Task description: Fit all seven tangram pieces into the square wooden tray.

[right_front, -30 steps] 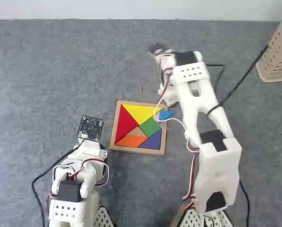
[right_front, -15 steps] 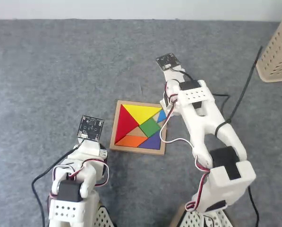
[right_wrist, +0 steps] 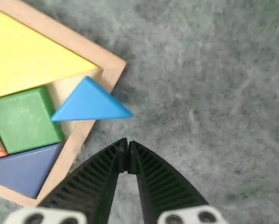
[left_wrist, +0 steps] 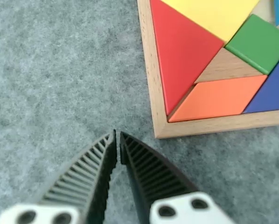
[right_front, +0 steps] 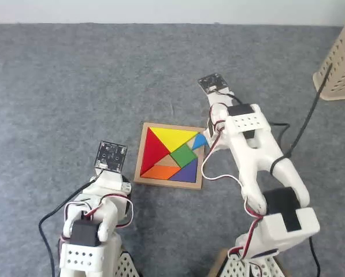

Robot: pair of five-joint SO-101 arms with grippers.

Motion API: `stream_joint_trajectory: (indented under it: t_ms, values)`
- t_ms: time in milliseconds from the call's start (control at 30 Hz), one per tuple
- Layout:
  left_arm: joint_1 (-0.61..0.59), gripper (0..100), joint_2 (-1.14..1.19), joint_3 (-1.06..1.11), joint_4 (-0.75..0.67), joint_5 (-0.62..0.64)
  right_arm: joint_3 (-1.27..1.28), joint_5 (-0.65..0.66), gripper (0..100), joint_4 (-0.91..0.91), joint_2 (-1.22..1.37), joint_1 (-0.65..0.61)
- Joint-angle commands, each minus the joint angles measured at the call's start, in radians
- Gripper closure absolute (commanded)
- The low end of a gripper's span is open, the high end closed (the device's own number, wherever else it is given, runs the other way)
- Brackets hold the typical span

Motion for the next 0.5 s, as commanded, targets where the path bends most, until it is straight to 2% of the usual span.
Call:
stream_joint_trajectory:
  t_ms: [0,467]
  values:
    - [-0.006,99,-0.021,-0.019,0.006,0.008,-0.035,0.014,99.2,-0.035,0.019,-0.005]
    - [-0.006,99,-0.021,-0.019,0.006,0.008,-0.302,0.014,99.2,-0.027,0.251,-0.007]
